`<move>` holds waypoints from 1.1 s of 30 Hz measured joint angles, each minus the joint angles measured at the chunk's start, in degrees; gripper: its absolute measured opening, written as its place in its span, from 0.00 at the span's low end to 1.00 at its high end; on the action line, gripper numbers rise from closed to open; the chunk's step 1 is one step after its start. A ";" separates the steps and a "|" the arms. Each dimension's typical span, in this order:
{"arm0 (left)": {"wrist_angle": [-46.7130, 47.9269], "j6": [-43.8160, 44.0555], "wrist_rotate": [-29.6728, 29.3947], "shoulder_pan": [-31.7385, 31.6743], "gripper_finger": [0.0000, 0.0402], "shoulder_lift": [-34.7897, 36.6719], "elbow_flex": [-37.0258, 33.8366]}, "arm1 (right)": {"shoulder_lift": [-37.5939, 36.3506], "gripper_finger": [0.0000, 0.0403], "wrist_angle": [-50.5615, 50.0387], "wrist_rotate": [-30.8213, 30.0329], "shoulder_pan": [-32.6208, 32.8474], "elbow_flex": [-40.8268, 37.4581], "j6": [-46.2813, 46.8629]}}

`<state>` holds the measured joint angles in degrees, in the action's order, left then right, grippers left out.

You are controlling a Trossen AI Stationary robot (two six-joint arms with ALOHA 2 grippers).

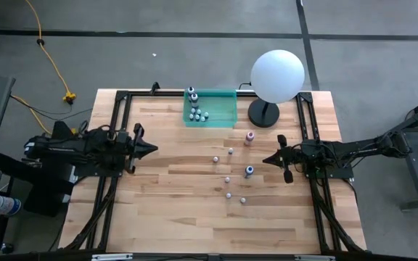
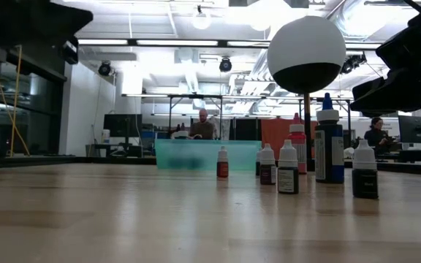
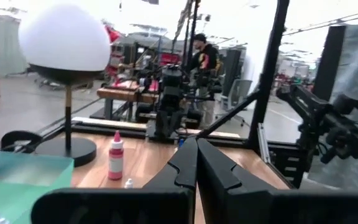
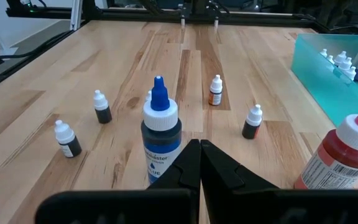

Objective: Pick & Place food coloring
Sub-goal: Put the big pink food coloring bottle into the bin

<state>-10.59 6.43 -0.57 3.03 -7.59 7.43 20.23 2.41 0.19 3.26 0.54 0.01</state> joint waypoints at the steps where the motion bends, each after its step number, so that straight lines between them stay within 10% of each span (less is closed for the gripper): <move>1: -0.85 0.00 0.00 0.32 0.00 0.76 -1.12 | 0.00 0.00 0.00 0.00 0.00 -0.01 0.00; 33: 8.34 -9.23 -0.20 0.35 0.00 7.27 -6.71 | 0.00 0.00 -0.01 0.00 0.01 -0.01 0.00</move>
<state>-2.24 -2.80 -0.77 3.38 -0.32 0.71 20.23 2.40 0.19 3.27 0.52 0.01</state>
